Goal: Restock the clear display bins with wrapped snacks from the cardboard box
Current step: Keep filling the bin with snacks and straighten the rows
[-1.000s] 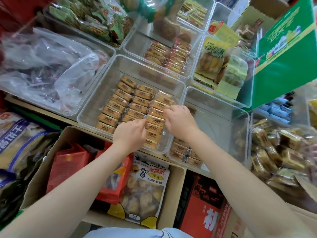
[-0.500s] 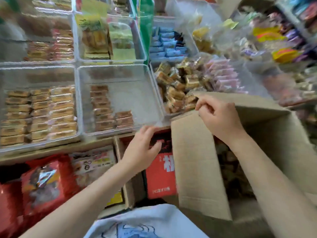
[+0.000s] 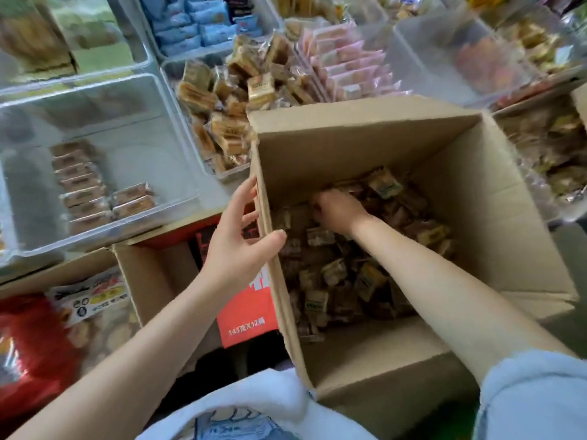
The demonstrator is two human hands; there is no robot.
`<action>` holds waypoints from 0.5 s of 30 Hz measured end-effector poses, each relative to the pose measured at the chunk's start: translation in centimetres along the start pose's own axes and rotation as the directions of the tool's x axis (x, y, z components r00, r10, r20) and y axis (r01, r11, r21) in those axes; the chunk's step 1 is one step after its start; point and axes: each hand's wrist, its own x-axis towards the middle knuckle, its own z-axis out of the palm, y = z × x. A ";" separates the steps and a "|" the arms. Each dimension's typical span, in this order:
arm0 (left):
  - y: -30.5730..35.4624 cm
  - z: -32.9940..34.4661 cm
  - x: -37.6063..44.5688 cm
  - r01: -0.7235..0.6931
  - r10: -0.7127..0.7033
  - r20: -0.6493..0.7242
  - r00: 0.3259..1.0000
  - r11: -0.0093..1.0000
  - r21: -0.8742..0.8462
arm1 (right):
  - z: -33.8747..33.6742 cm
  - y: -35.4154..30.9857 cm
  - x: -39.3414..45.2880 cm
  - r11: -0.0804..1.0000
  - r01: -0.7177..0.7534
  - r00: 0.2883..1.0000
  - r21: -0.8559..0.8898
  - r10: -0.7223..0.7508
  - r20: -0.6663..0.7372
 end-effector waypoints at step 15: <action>1.1 0.2 -0.6 0.030 -0.030 0.000 1.000 0.998 -0.055 | 1.8 2.4 1.8 0.829 -0.149 0.930 0.540 -0.067 0.360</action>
